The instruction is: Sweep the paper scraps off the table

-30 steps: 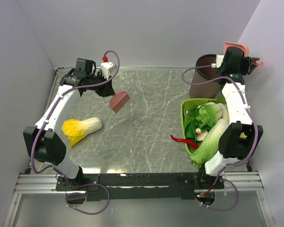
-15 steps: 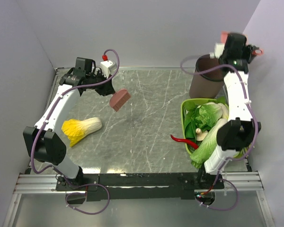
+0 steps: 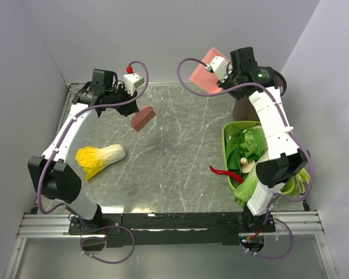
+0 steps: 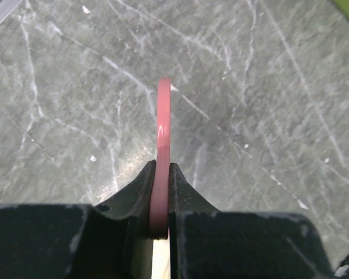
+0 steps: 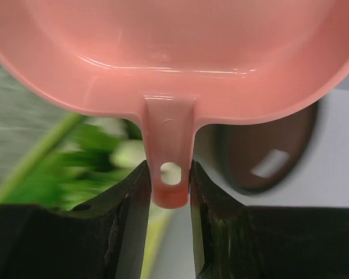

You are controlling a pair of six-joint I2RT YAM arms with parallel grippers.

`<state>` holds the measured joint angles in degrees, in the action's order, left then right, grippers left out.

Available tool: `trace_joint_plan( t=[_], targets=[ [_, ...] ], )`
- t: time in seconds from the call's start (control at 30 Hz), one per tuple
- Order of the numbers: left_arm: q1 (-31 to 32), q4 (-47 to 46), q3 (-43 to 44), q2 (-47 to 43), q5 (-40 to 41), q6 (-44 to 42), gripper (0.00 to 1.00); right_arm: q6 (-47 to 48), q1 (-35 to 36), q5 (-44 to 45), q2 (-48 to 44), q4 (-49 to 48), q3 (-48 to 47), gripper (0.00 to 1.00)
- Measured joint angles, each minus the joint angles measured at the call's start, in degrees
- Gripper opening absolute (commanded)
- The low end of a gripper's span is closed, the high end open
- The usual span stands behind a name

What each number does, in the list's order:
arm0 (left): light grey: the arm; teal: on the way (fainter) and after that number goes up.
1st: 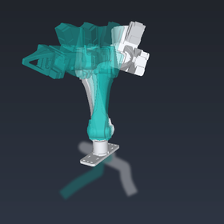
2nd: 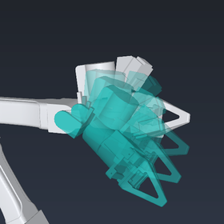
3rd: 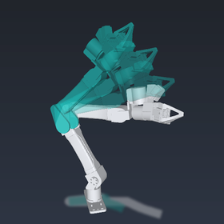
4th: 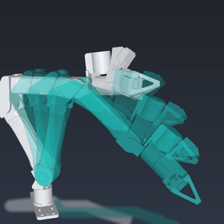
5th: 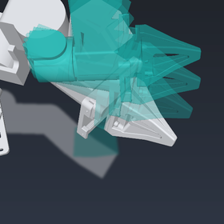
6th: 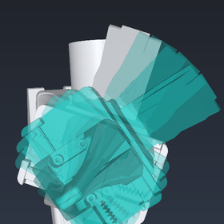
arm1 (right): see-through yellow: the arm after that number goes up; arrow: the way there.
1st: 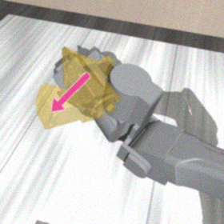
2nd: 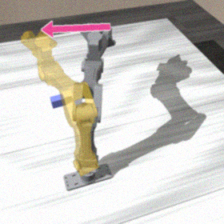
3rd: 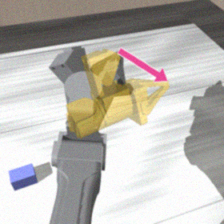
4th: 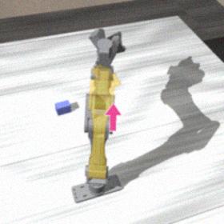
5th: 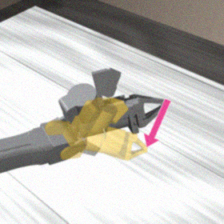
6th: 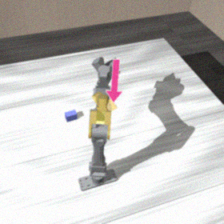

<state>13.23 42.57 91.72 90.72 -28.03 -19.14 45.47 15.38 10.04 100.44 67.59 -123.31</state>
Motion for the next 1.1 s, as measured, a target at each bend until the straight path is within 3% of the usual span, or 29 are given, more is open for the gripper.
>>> trace_joint_plan(
  t=[0.13,0.23,0.5,0.67,0.9,1.1],
  targets=[
    [0.79,-1.7,-3.08,-1.16,3.8,-2.58,0.01,-10.88,2.51,-9.6,1.95,4.61,0.0,0.0],
    [2.69,-5.6,-10.62,-4.83,9.03,-4.92,0.01,-16.94,4.59,-15.3,3.98,6.43,1.2,0.0],
    [12.52,-16.41,-28.61,-14.29,20.46,-15.19,0.01,-25.22,12.87,-25.66,11.32,8.74,10.32,0.0],
    [16.61,-22.49,-33.4,-15.17,24.41,-21.84,0.01,-26.6,12.66,-28.3,15.12,9.18,12.35,0.0],
    [19.93,-24.24,-39.67,-16.48,26.86,-25.64,0.01,-26.6,12.39,-27.87,19.43,9.14,16.68,0.0],
    [21.29,-20.55,-40.92,-16.85,24.37,-27.63,0.18,-25.94,12.37,-25.64,22.95,8.61,18.69,0.0]
  ],
)
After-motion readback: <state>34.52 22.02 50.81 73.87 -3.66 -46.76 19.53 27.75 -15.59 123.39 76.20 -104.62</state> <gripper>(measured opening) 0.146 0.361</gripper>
